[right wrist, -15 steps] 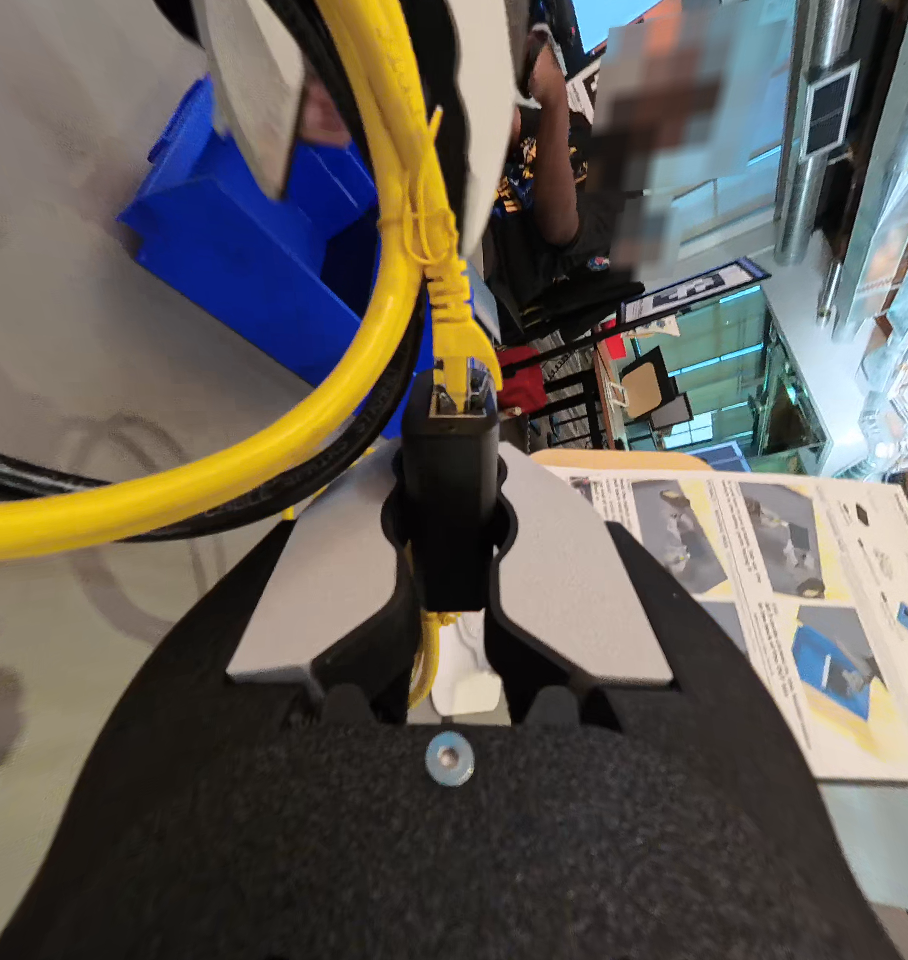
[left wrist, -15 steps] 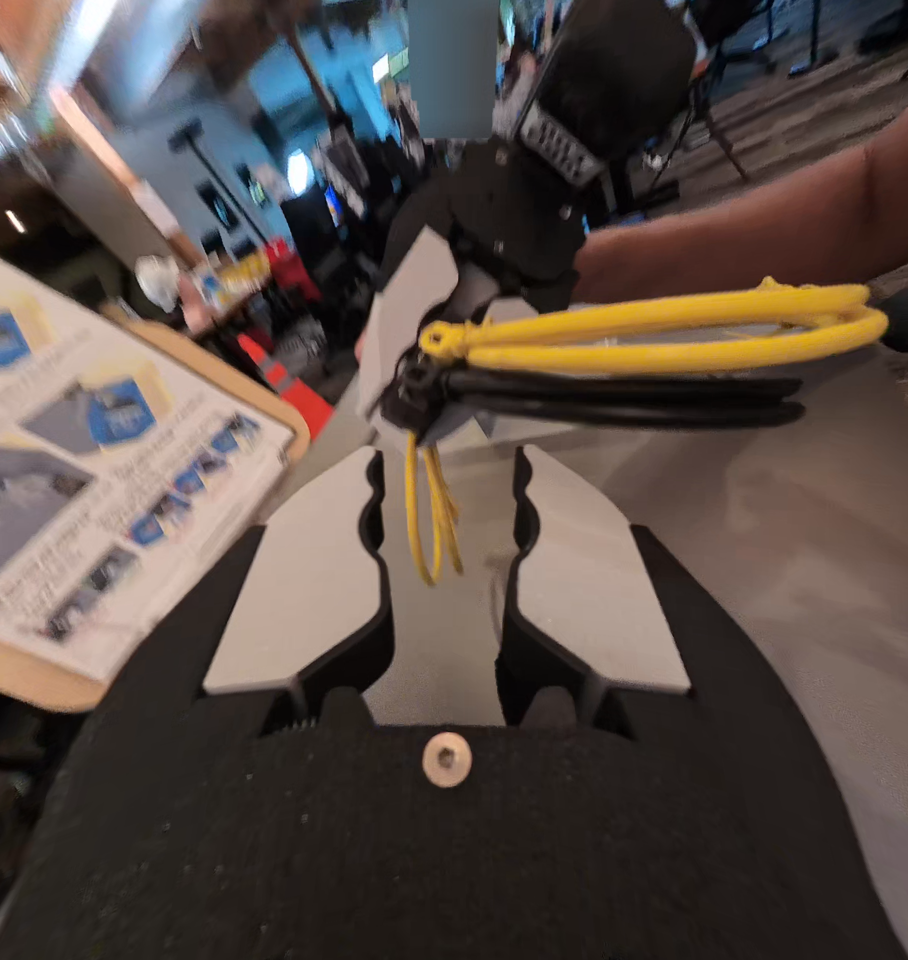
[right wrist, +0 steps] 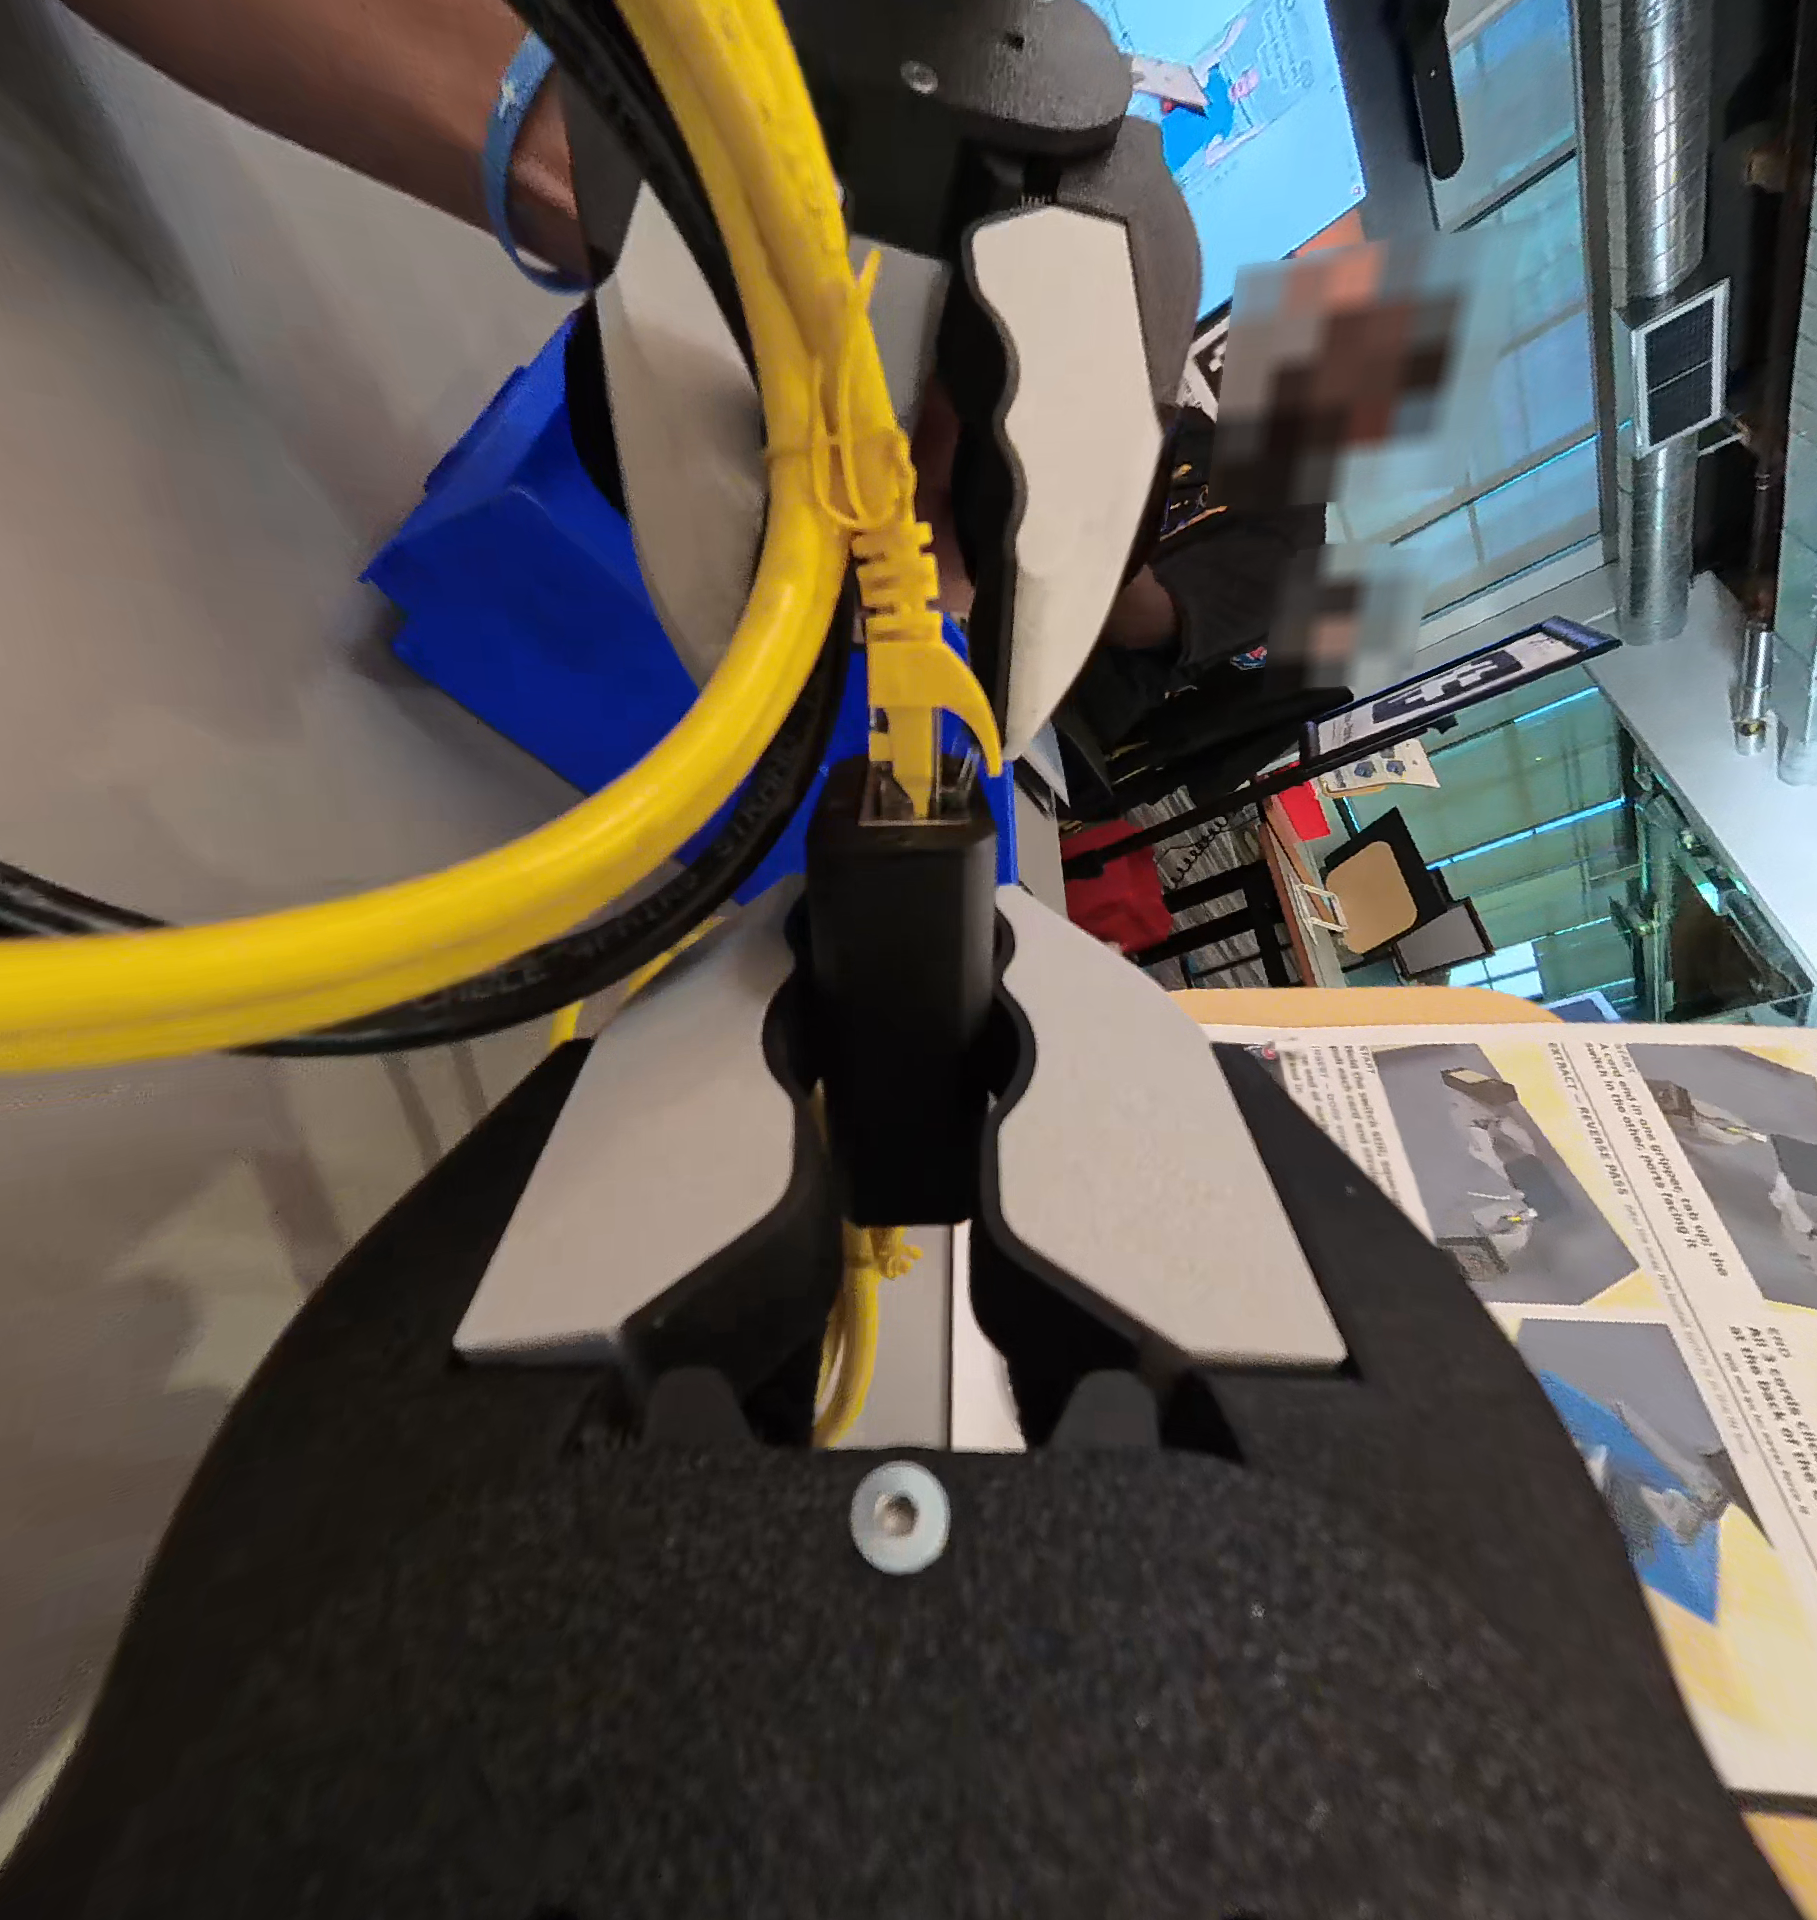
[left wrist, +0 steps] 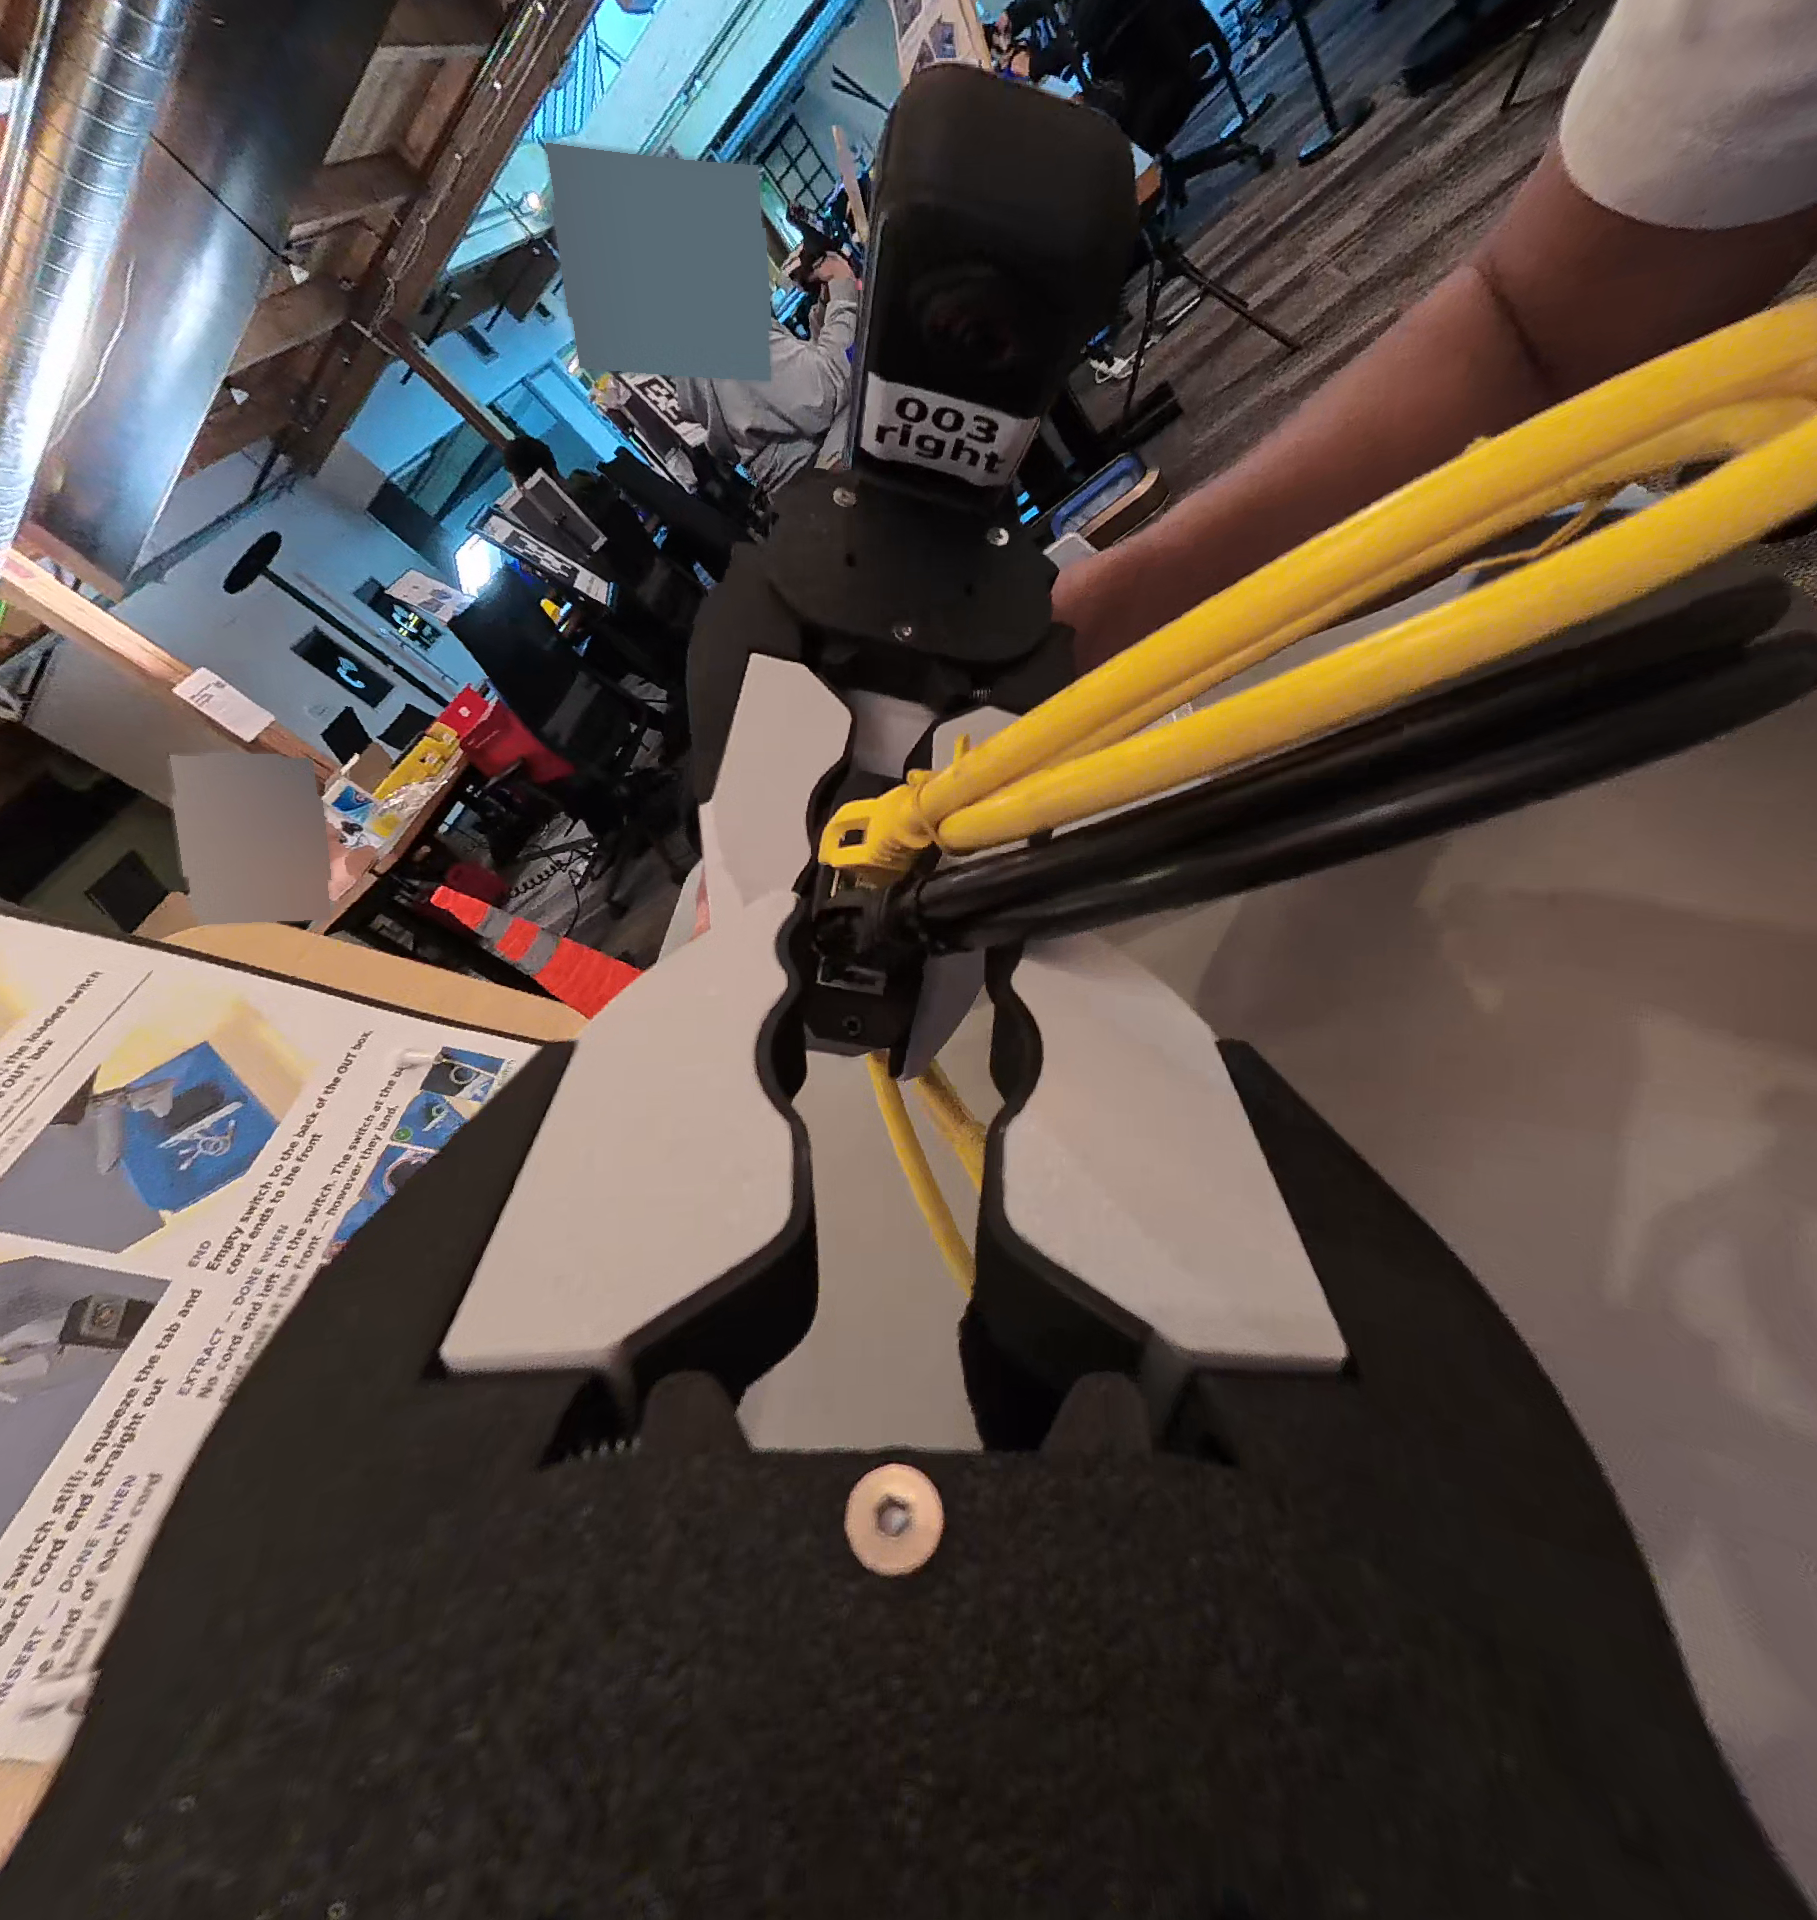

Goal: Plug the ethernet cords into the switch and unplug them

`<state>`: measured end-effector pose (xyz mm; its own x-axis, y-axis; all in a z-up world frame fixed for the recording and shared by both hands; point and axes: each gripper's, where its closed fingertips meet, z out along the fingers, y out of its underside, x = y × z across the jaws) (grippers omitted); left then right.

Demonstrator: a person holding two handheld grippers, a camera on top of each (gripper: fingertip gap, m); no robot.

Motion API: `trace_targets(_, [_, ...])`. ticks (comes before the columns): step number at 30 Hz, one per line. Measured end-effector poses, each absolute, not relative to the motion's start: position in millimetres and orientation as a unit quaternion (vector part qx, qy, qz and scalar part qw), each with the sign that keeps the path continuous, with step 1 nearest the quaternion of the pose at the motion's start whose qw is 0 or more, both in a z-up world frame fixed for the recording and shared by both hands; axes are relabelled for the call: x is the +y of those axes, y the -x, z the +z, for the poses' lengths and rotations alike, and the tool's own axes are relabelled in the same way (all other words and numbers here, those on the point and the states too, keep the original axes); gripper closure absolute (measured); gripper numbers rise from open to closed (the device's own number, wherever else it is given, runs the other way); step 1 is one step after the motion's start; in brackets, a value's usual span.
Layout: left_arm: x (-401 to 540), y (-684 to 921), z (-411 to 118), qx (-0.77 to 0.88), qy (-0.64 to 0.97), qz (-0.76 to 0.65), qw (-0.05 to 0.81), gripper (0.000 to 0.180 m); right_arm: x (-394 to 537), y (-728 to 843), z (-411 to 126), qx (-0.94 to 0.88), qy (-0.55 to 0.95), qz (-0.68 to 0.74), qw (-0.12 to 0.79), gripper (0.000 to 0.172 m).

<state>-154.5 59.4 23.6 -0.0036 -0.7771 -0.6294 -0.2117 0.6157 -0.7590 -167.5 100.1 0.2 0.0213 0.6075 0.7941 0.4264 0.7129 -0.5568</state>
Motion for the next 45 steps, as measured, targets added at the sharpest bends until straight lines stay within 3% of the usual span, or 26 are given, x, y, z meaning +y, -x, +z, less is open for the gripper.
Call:
trace_targets(8, [61, 154, 30, 0.652, 0.363, -0.235, 0.623, 0.154, 96, 168, 4, -0.667, 0.367, 0.149, 0.631, 0.146])
trace_targets(18, [67, 148, 23, 0.665, 0.382, -0.178, 0.616, 0.158, 113, 167, -12, -0.688, 0.399, 0.042, 0.604, 0.143])
trace_targets(29, [66, 153, 20, 0.670, 0.408, -0.180, 0.593, 0.160, 114, 171, -15, -0.693, 0.405, 0.027, 0.596, 0.147])
trace_targets(32, [64, 152, 25, 0.651, 0.414, -0.182, 0.610, 0.158, 115, 171, -9, -0.683, 0.399, 0.018, 0.612, 0.141])
trace_targets(33, [62, 151, 27, 0.639, 0.417, -0.197, 0.615, 0.157, 114, 170, -5, -0.683, 0.391, 0.024, 0.617, 0.148])
trace_targets(45, [52, 159, 31, 0.630, 0.395, -0.240, 0.624, 0.149, 89, 167, 2, -0.675, 0.375, 0.188, 0.607, 0.146])
